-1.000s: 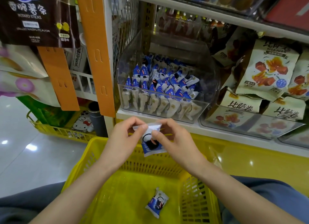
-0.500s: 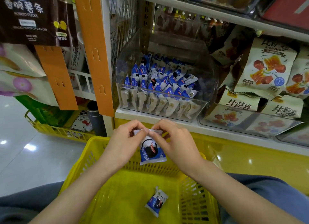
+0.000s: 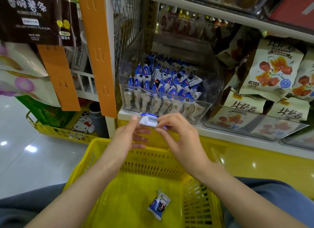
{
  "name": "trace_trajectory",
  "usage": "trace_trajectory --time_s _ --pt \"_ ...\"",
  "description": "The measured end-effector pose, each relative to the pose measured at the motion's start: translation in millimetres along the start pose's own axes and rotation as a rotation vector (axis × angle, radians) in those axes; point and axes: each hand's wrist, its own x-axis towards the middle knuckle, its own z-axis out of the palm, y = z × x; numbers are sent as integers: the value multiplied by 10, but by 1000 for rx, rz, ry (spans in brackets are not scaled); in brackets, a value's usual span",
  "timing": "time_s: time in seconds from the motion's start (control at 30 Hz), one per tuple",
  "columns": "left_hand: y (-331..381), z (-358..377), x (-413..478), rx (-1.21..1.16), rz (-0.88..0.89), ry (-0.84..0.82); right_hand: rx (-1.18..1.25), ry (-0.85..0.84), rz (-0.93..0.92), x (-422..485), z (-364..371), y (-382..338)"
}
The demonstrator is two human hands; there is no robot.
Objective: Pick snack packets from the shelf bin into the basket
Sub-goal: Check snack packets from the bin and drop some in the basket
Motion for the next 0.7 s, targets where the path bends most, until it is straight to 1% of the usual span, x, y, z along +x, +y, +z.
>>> trace_trajectory --time_s 0.03,0.1,0.17,0.2,0.27,0.37,0.4,0.43,0.5,0.53,0.6,0.7 --pt "9 -19 4 -67 -25 -21 -52 -45 -49 -14 13 -2" --pt "7 -46 -20 -95 11 -63 -146 -115 -118 -35 31 1" --pt "-10 -56 -34 -54 76 -28 -195 -173 -151 -46 47 -3" --pt "-19 -60 -31 -13 100 7 -184 -186 -139 -52 58 -11" --pt "-16 -55 -26 39 124 64 -93 -135 -42 -60 83 -40" --pt "4 -40 -32 35 134 84 136 29 209 -31 99 -82" --pt "7 -38 -35 25 131 72 227 48 313 -7 94 -85" --pt "12 -33 -39 10 121 52 345 29 422 21 81 -80" --pt "11 -33 -41 -5 99 1 651 -70 620 51 54 -64" --pt "8 -34 -40 -2 99 -18 779 -114 682 52 48 -62" --pt "-3 -26 -38 58 165 -7 878 -146 709 42 53 -64" --pt "-54 -24 -42 339 354 83 891 -95 722 31 88 -37"
